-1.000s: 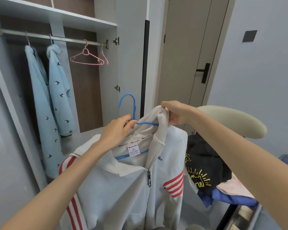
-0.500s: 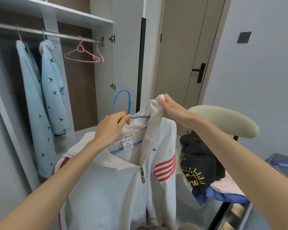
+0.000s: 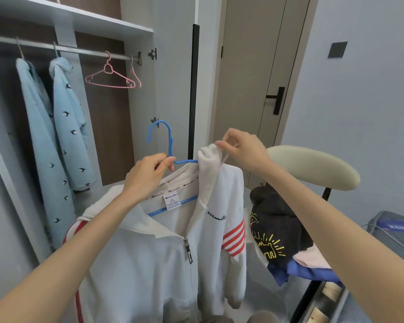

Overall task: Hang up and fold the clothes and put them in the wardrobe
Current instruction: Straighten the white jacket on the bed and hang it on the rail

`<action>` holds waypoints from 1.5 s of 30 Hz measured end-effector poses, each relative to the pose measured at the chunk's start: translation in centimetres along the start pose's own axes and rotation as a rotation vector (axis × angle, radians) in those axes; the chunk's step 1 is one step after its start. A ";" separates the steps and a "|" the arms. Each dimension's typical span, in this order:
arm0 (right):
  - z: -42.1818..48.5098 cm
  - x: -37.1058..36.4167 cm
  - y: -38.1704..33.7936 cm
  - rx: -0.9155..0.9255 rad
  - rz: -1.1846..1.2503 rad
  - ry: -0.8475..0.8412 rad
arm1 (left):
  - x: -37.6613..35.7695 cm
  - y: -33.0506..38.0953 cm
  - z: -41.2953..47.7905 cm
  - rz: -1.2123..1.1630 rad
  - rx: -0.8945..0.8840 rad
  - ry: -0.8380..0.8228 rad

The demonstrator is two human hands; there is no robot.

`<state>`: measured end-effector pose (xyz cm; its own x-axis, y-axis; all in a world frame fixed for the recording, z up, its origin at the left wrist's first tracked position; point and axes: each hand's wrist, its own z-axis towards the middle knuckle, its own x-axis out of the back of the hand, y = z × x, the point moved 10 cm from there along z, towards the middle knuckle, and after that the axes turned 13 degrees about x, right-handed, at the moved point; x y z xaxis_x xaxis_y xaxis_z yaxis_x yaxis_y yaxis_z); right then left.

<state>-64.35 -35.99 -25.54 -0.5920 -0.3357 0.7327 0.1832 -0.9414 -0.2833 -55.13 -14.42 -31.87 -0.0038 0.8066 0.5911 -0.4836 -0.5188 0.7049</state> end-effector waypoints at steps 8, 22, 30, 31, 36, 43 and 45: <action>-4.7 -3.9 2.0 -0.013 0.039 -0.255 | 1.2 -1.8 0.6 0.004 0.089 0.100; -6.9 -6.7 4.3 -0.325 0.494 0.055 | 0.9 1.2 1.2 -0.035 0.017 -0.007; -4.0 -7.1 3.9 -0.721 0.734 -0.228 | 0.0 1.6 0.3 -0.057 -0.024 -0.067; -4.0 -7.2 3.9 -0.729 0.684 -0.278 | -0.1 1.4 0.2 -0.063 -0.021 -0.072; -3.9 -7.5 3.8 -0.750 0.683 -0.283 | -0.8 0.6 -0.3 -0.080 -0.009 -0.109; -0.6 -4.1 0.9 -0.567 1.112 0.048 | -1.8 0.1 0.0 -0.027 -0.021 -0.173; -0.3 -1.9 2.3 -0.544 1.255 0.259 | -1.4 -0.4 0.4 0.000 -0.011 -0.160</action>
<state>-63.07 -37.57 -27.75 -0.3990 -0.8650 -0.3042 0.4048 0.1315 -0.9049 -54.56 -15.47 -32.83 0.1352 0.7506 0.6467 -0.4931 -0.5152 0.7010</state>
